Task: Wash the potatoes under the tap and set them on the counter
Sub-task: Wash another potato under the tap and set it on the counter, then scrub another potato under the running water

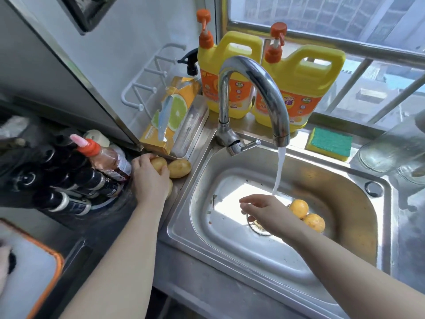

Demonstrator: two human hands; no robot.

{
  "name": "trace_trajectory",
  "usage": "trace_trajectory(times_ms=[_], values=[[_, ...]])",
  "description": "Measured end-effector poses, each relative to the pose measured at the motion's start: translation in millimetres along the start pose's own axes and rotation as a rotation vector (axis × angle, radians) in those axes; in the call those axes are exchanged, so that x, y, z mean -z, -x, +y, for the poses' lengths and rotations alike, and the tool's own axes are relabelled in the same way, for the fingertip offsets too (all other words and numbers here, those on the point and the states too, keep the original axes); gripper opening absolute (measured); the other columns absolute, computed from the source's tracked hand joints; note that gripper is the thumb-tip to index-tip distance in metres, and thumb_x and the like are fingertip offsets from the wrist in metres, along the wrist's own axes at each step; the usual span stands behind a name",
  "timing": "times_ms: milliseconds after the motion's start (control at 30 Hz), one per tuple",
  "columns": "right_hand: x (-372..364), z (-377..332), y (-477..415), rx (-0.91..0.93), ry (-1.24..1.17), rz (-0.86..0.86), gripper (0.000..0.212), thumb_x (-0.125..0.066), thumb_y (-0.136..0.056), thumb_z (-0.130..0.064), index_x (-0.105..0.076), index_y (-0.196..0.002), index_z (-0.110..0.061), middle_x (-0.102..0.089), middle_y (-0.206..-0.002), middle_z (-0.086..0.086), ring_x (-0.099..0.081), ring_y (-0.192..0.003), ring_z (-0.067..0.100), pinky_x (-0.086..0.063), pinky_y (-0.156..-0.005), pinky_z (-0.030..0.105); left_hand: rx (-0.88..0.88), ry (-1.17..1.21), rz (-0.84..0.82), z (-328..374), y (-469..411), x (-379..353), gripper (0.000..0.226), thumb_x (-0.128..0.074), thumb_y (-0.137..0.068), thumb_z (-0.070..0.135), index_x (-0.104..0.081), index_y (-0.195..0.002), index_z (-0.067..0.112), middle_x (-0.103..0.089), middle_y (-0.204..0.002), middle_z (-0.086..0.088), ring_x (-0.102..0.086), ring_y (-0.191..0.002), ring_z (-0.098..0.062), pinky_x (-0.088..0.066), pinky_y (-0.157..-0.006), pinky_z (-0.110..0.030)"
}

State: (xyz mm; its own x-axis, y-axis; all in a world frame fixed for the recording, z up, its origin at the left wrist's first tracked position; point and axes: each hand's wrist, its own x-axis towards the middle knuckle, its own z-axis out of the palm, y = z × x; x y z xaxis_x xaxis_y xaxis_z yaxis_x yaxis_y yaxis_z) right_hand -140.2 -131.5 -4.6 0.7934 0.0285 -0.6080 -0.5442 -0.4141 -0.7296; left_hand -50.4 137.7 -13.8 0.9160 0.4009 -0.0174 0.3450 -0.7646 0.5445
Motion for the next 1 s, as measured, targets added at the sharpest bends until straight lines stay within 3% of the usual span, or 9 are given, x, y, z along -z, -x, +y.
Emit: trace_trajectory(times_ms=[167, 333, 500, 633, 767, 833, 900, 1000], values=[[-6.6, -6.0, -3.0, 0.011, 0.01, -0.018, 0.011, -0.064, -0.094, -0.033, -0.07, -0.103, -0.032, -0.075, -0.096, -0.005, -0.071, -0.08, 0.011, -0.057, -0.086, 0.045, 0.062, -0.048, -0.052, -4.7, -4.3, -3.4, 0.046, -0.06, -0.095, 0.026, -0.048, -0.137, 0.009, -0.048, -0.139, -0.017, -0.051, -0.124, -0.038, -0.045, -0.093, -0.048], [-8.9, -10.6, -3.7, 0.013, 0.011, -0.026, 0.017, -0.063, -0.095, -0.032, -0.071, -0.11, -0.027, -0.075, -0.099, -0.003, -0.07, -0.079, 0.011, -0.051, -0.073, 0.031, 0.047, -0.123, -0.105, -7.0, -1.8, -10.0, 0.058, -0.06, -0.093, 0.027, -0.04, -0.146, 0.011, -0.041, -0.15, -0.017, -0.042, -0.135, -0.037, -0.039, -0.105, -0.05], [-7.8, -10.6, -3.5, 0.01, 0.007, -0.008, 0.016, -0.064, -0.095, -0.031, -0.071, -0.109, -0.028, -0.076, -0.096, -0.005, -0.071, -0.079, 0.011, -0.054, -0.078, 0.035, 0.002, -0.175, -0.076, -7.7, 4.4, -13.3, 0.06, -0.063, -0.089, 0.029, -0.043, -0.145, 0.015, -0.039, -0.143, -0.012, -0.051, -0.124, -0.037, -0.046, -0.099, -0.049], [-5.1, -7.8, -2.2, -0.001, -0.01, -0.008, 0.015, -0.063, -0.096, -0.03, -0.071, -0.109, -0.027, -0.076, -0.096, -0.005, -0.069, -0.077, 0.011, -0.054, -0.079, 0.035, -0.12, -0.174, 0.039, 5.9, 29.8, -5.7, 0.047, -0.064, -0.087, 0.026, -0.057, -0.134, 0.02, -0.048, -0.139, -0.005, -0.047, -0.128, -0.03, -0.04, -0.103, -0.048], [3.9, 9.5, 2.7, -0.04, 0.003, 0.008, 0.018, -0.062, -0.096, -0.03, -0.072, -0.11, -0.023, -0.075, -0.098, -0.003, -0.069, -0.08, 0.012, -0.05, -0.072, 0.029, -0.333, -0.057, 0.108, 29.0, 85.1, -14.1, 0.028, -0.065, -0.082, 0.011, -0.069, -0.109, 0.018, -0.063, -0.117, -0.003, -0.059, -0.108, -0.029, -0.04, -0.094, -0.042], [11.1, 28.7, 5.1, -0.071, 0.056, 0.03, 0.019, -0.061, -0.096, -0.029, -0.073, -0.108, -0.021, -0.074, -0.102, 0.0, -0.07, -0.086, 0.017, -0.048, -0.07, 0.027, -0.441, 0.011, -0.033, 43.6, 114.0, -26.5, 0.026, -0.062, -0.086, 0.011, -0.069, -0.109, 0.02, -0.064, -0.115, 0.002, -0.061, -0.103, -0.024, -0.045, -0.089, -0.04], [19.6, 55.9, 5.1, -0.121, 0.128, 0.069, 0.021, -0.06, -0.097, -0.03, -0.073, -0.109, -0.019, -0.073, -0.103, 0.002, -0.069, -0.093, 0.021, -0.049, -0.077, 0.029, -0.481, 0.003, -0.309, 60.0, 138.1, -40.8, 0.026, -0.055, -0.095, 0.019, -0.064, -0.119, 0.025, -0.061, -0.123, 0.009, -0.06, -0.107, -0.017, -0.048, -0.09, -0.037], [30.3, 104.3, 1.2, -0.239, 0.262, 0.11, 0.031, -0.059, -0.097, -0.033, -0.07, -0.121, -0.015, -0.07, -0.109, 0.002, -0.065, -0.101, 0.022, -0.048, -0.081, 0.029, -0.496, -0.286, -0.759, 72.7, 160.2, -69.4, 0.037, -0.046, -0.1, 0.037, -0.051, -0.136, 0.029, -0.053, -0.136, 0.007, -0.057, -0.117, -0.019, -0.046, -0.096, -0.038]])
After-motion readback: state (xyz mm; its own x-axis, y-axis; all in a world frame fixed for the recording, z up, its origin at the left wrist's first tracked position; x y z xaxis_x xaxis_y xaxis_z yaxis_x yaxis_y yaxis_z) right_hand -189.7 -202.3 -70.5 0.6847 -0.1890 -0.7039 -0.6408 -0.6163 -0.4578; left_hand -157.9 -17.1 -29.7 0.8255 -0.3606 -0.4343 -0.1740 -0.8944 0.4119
